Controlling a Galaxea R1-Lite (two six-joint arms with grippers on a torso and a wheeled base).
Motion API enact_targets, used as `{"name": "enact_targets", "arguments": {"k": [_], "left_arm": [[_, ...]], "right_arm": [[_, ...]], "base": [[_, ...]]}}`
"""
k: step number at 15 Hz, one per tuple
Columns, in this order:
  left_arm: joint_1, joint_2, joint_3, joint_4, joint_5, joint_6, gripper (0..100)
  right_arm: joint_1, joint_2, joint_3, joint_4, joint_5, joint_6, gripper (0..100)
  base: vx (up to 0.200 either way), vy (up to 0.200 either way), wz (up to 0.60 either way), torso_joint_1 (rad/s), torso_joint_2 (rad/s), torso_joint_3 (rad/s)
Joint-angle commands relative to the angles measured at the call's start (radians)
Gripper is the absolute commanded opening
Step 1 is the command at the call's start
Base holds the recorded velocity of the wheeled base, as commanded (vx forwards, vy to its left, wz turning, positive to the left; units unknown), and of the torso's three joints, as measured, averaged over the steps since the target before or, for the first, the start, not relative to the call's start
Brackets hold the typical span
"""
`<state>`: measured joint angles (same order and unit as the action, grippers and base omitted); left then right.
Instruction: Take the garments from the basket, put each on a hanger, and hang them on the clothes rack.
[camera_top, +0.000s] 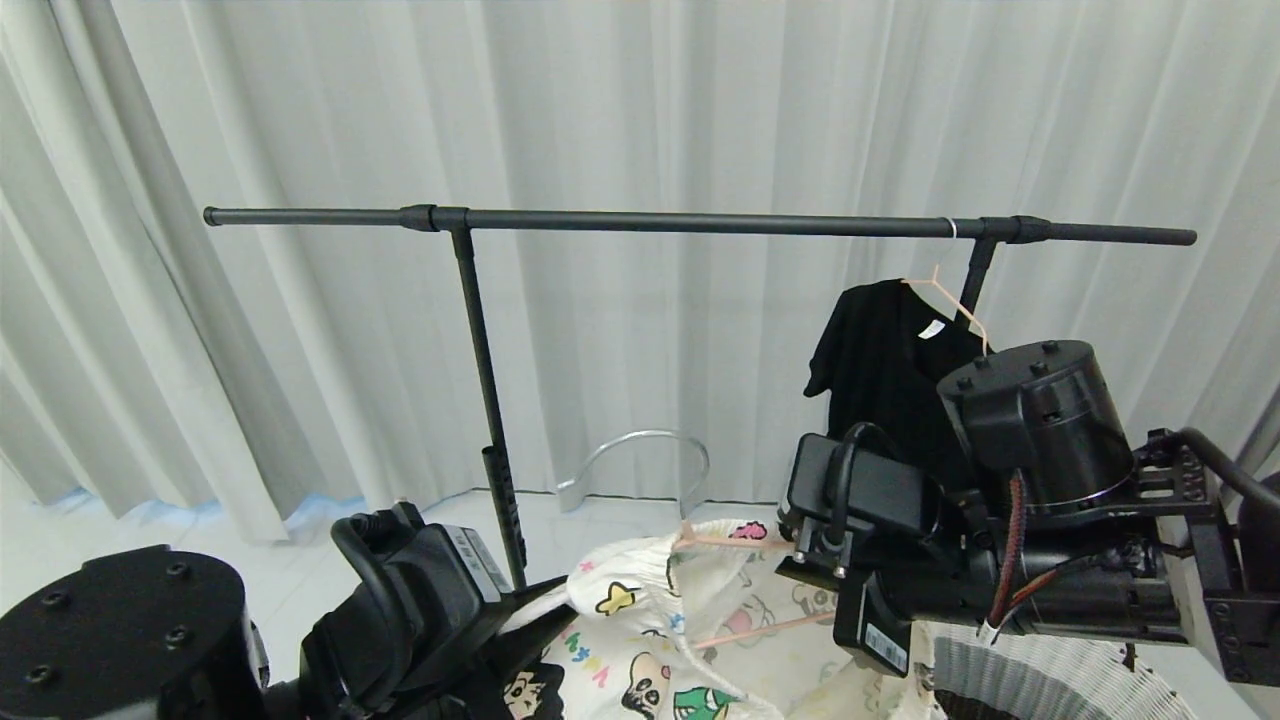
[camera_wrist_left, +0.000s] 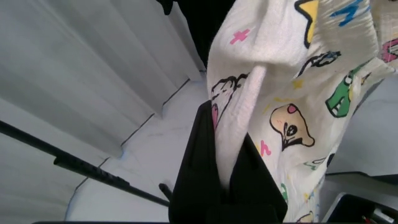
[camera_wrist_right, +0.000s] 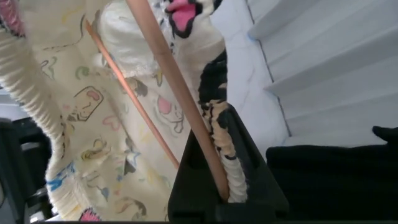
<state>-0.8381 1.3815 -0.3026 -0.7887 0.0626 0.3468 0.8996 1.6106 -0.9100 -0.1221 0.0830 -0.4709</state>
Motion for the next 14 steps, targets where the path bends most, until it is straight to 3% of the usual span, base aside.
{"name": "enact_targets", "arguments": {"k": [1, 4, 7, 11, 14], "left_arm": [[0.002, 0.002, 0.002, 0.003, 0.003, 0.000, 100], [0.034, -0.009, 0.003, 0.003, 0.059, -0.002, 100], [0.062, -0.119, 0.054, 0.003, 0.063, 0.001, 100], [0.116, -0.302, 0.204, 0.008, 0.063, 0.003, 100], [0.205, -0.322, 0.272, 0.009, 0.056, 0.000, 100]], "right_arm": [[-0.002, 0.000, 0.014, -0.028, 0.000, -0.020, 0], [-0.019, -0.006, 0.068, -0.139, 0.001, -0.071, 0], [-0.080, -0.008, 0.092, -0.217, 0.000, -0.091, 0], [-0.131, -0.040, 0.105, -0.225, 0.006, -0.092, 0], [-0.133, -0.083, 0.140, -0.223, 0.008, -0.092, 0]], "base": [[0.000, 0.000, 0.00, 0.000, 0.00, 0.000], [0.000, 0.000, 0.00, 0.000, 0.00, 0.000], [0.000, 0.000, 0.00, 0.000, 0.00, 0.000], [0.000, 0.000, 0.00, 0.000, 0.00, 0.000], [0.000, 0.000, 0.00, 0.000, 0.00, 0.000]]}}
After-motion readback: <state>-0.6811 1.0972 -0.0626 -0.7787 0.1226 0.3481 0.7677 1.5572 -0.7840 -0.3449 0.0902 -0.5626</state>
